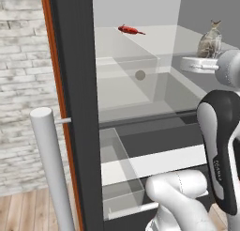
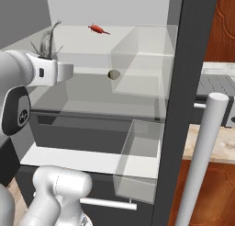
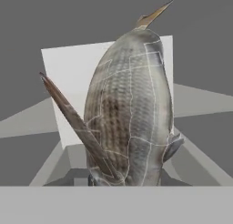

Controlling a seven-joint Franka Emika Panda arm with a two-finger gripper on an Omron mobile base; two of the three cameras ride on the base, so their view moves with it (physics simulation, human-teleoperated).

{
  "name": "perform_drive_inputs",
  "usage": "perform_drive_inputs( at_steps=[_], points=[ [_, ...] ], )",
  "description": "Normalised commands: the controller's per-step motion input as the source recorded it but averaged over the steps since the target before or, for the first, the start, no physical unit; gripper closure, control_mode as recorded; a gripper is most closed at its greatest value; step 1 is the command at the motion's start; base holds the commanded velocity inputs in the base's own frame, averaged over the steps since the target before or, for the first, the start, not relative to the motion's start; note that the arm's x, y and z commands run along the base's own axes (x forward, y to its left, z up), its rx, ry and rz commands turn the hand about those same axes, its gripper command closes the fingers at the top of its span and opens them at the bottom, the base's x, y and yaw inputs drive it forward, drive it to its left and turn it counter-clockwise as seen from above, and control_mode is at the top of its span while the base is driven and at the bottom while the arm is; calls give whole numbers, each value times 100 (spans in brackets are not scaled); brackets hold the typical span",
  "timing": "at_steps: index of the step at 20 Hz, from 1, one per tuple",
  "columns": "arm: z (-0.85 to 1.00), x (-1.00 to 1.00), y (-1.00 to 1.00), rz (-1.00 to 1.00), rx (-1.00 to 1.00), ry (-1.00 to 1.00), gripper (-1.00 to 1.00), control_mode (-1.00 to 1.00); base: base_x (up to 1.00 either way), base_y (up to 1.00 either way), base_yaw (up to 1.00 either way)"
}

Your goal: Transport the fish and cucumber to the fridge. Place the fish on the rack containing meat and place the cucumber on the rack containing the vegetable, ensuring meats and vegetables are on different racks.

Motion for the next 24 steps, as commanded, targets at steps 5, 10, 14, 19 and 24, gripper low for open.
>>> perform_drive_inputs(
  at_steps=[5, 10, 14, 19, 24],
  points=[
    [-4, 4, -2, 0, 0, 1, 100, -100, 0, 0, 0],
    [-20, 68, -1, 0, 0, -1, 100, -100, 0, 0, 0],
    [-1, 92, -2, 0, 0, 0, 100, -100, 0, 0, 0],
    [0, 92, -7, 0, 0, 2, 100, -100, 0, 0, 0],
    [-1, 93, -21, 2, 1, 8, 100, -100, 0, 0, 0]
  ],
)
